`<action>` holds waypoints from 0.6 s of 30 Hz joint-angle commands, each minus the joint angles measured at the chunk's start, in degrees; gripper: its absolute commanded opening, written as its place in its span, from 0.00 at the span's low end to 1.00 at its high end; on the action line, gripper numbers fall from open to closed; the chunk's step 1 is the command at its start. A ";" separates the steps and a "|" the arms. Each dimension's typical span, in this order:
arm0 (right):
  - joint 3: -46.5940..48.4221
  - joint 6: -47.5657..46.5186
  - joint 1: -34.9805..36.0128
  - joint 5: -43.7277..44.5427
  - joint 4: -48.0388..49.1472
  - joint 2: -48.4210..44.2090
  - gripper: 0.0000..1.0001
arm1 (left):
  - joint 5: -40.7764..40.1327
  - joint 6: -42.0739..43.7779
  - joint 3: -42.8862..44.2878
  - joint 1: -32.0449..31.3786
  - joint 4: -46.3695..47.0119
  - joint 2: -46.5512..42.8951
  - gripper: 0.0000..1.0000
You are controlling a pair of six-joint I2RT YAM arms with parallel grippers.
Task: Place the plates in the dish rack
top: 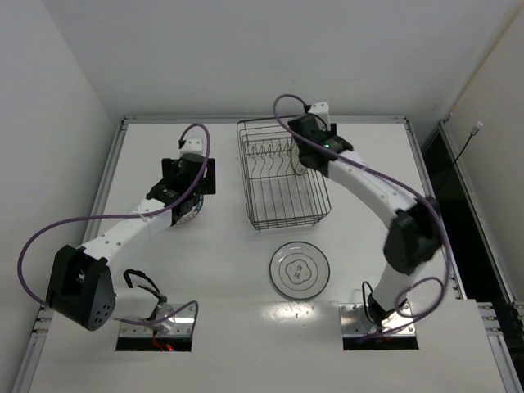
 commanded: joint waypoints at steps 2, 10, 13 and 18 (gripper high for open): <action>-14.37 4.37 -0.43 -15.84 0.77 -24.35 0.52 | -0.90 0.07 1.56 0.01 0.97 0.10 0.87; -51.45 21.06 -3.52 -45.69 3.57 -53.71 0.56 | -0.90 0.07 1.56 0.01 0.97 -0.43 0.87; -62.38 26.69 -4.66 -52.47 6.48 -62.14 0.56 | -0.90 0.07 1.56 0.01 0.97 -0.43 0.87; -69.44 27.32 -6.59 -54.58 5.87 -64.20 0.56 | -0.90 0.07 1.56 0.01 0.97 -0.43 0.87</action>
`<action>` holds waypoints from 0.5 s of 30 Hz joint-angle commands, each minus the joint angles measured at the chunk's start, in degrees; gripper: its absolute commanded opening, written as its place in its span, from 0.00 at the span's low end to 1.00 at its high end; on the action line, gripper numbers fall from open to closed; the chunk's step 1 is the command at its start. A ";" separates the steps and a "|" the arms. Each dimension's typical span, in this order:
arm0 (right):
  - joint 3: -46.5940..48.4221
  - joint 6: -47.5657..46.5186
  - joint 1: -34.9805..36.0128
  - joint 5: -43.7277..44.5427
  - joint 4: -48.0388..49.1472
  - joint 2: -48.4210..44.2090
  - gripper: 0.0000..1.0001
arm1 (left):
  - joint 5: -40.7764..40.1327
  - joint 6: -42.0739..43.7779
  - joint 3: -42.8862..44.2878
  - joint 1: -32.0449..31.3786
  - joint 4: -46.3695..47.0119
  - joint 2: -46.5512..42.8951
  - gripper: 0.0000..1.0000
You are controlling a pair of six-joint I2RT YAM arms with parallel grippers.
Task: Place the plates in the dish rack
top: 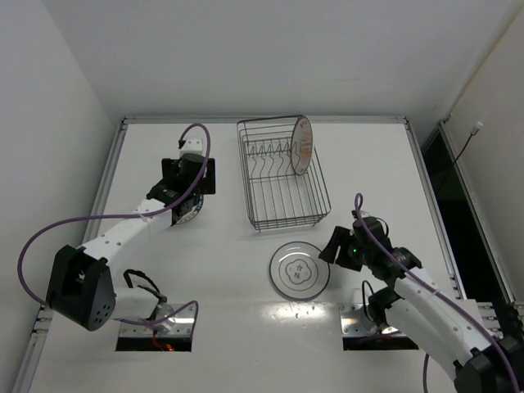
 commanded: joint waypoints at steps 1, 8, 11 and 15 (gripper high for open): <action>-1.32 4.34 -1.37 -7.29 4.34 -0.79 0.56 | -0.57 0.07 1.56 0.01 0.99 -0.43 0.87; -9.41 10.58 -1.90 -9.85 8.38 1.59 0.56 | -0.57 0.07 1.56 0.01 0.99 -0.43 0.87; -12.31 13.21 -1.90 -9.85 8.91 0.98 0.53 | -0.57 0.07 1.56 0.01 0.99 -0.43 0.87; -15.91 14.72 -1.90 -9.23 9.69 -0.26 0.51 | -0.57 0.07 1.56 0.01 0.99 -0.43 0.87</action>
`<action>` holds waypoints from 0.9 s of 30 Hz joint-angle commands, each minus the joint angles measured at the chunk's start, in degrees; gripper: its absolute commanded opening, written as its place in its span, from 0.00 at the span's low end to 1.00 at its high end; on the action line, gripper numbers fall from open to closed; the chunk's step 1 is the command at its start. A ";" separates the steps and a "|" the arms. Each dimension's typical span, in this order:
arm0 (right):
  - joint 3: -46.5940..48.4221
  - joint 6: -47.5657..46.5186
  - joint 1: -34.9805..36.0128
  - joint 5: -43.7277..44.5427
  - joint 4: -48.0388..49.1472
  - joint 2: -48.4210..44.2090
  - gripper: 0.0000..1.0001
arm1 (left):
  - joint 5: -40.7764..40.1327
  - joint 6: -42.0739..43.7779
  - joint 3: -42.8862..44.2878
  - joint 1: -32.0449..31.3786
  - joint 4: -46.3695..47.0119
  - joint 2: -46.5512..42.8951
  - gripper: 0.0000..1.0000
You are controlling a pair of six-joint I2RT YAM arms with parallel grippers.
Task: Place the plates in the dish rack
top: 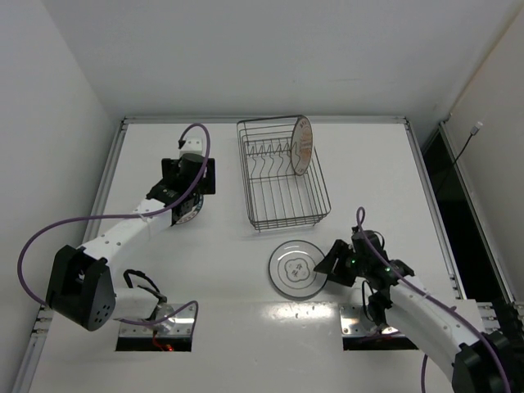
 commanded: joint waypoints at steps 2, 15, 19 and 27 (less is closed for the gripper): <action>-4.38 4.01 -0.11 -0.34 2.20 -0.72 0.50 | -0.57 0.07 1.56 0.01 0.99 -0.43 0.87; 4.04 2.18 1.03 7.12 -11.93 -10.38 0.00 | -0.57 0.07 1.56 0.01 0.47 -0.43 0.87; 15.37 0.07 1.03 11.08 -20.54 -12.40 0.00 | -0.57 0.07 1.56 0.01 0.47 -0.43 0.87; 38.02 -4.41 2.26 20.63 -25.39 -8.64 0.00 | -0.57 0.07 1.56 0.01 0.47 -0.96 0.87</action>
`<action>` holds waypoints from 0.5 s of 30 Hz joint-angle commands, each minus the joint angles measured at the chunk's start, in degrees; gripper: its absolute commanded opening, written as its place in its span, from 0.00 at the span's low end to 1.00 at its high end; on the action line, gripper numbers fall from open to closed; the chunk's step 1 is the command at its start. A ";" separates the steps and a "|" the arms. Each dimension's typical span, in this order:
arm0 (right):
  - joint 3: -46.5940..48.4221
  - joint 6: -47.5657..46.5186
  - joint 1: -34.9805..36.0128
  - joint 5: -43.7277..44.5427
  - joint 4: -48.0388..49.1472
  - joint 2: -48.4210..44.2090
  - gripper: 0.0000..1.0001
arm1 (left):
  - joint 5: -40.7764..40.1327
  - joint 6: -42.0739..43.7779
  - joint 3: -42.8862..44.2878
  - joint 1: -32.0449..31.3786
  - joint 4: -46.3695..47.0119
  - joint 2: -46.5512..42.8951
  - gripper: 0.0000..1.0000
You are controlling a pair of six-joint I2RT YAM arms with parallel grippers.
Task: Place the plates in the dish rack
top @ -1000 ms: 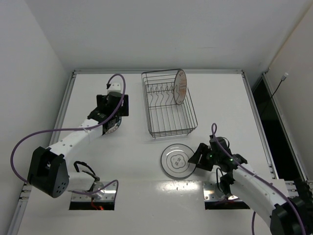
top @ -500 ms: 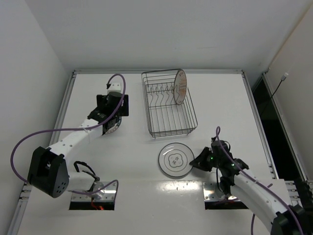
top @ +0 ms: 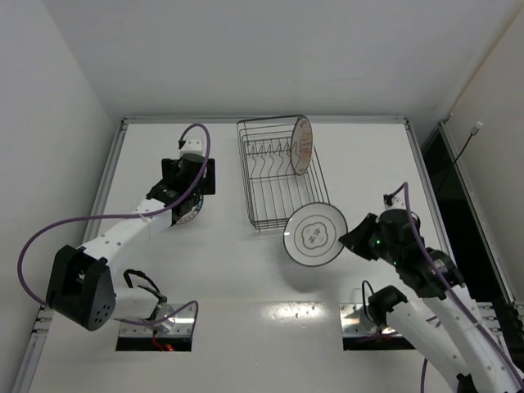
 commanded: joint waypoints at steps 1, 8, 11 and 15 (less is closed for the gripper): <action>12.37 -5.37 1.06 9.88 1.08 4.15 0.00 | -0.57 0.07 1.56 0.01 0.75 -0.96 0.87; 33.29 -17.68 3.16 23.42 10.81 27.69 0.00 | -0.57 0.07 1.56 0.01 0.75 -0.96 0.87; 44.35 -24.09 3.97 29.31 15.92 40.26 0.00 | -1.10 0.07 1.56 0.01 0.75 -0.96 0.87; 57.19 -29.82 5.02 37.14 16.55 56.17 0.00 | -1.10 0.07 1.56 0.01 0.75 -0.96 0.87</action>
